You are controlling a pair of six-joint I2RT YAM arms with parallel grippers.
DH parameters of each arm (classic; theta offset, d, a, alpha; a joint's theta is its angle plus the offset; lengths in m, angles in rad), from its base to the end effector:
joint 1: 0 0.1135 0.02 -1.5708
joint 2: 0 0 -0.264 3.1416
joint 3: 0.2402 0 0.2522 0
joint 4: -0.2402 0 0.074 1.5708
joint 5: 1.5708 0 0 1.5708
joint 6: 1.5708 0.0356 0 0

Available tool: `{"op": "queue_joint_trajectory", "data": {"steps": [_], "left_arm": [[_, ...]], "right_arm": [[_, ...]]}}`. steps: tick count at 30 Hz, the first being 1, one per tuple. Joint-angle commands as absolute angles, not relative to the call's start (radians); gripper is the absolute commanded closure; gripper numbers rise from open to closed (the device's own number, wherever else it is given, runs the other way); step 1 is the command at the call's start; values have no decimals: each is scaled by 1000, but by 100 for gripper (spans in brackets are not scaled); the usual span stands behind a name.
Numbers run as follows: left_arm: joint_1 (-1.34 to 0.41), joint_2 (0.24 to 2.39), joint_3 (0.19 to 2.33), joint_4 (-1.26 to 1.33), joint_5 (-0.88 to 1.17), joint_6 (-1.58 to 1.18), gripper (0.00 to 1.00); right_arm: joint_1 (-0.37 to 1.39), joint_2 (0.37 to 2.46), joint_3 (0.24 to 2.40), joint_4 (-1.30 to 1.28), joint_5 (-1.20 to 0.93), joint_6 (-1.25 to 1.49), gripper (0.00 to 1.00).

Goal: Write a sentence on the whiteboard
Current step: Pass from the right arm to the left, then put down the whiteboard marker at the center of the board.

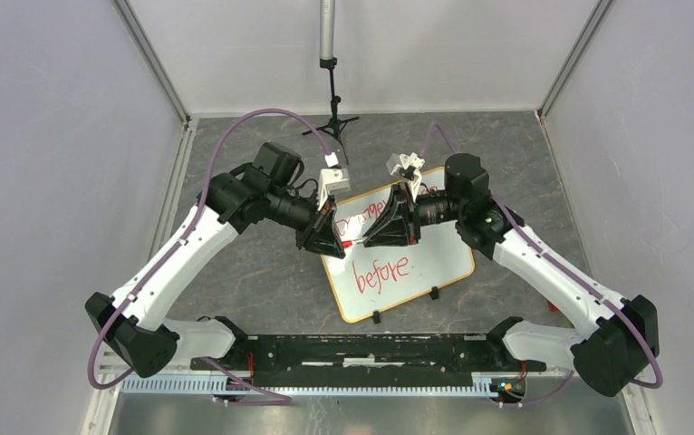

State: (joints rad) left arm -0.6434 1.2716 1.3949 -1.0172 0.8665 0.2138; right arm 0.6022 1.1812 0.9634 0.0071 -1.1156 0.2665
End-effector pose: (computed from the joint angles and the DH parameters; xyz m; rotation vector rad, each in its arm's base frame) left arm 0.1747 -0.1649 0.3798 1.3418 2.0040 -1.2544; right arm 0.1958 0.1734 0.3446 -1.1575 1.5705 1.5786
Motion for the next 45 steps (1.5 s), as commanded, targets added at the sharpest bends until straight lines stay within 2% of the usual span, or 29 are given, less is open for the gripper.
{"op": "queue_joint_trajectory", "data": {"steps": [1, 6, 14, 20, 26, 30, 39, 45], "left_arm": [[-557, 1257, 1370, -734, 976, 106, 98], [-388, 1172, 1286, -682, 1045, 51, 97], [-101, 1129, 1264, -744, 1095, 66, 98], [201, 1223, 1276, -930, 1048, 282, 98], [345, 1333, 1202, -964, 784, 488, 97], [365, 1349, 1069, -877, 629, 562, 97], [364, 1389, 844, -678, 446, 616, 92], [360, 1426, 804, -678, 426, 694, 80]], "right_arm": [[598, 1186, 1024, 7, -1082, 216, 74], [476, 1141, 1064, -36, -1076, 217, 37], [269, 1096, 1089, -42, -1091, 255, 3], [98, 1076, 1056, -124, -1134, 186, 2], [7, 1058, 1049, -403, -1068, -124, 2], [6, 1039, 999, -488, -1008, -233, 2], [-25, 999, 920, -496, -956, -299, 2], [-28, 1001, 917, -514, -936, -331, 2]]}}
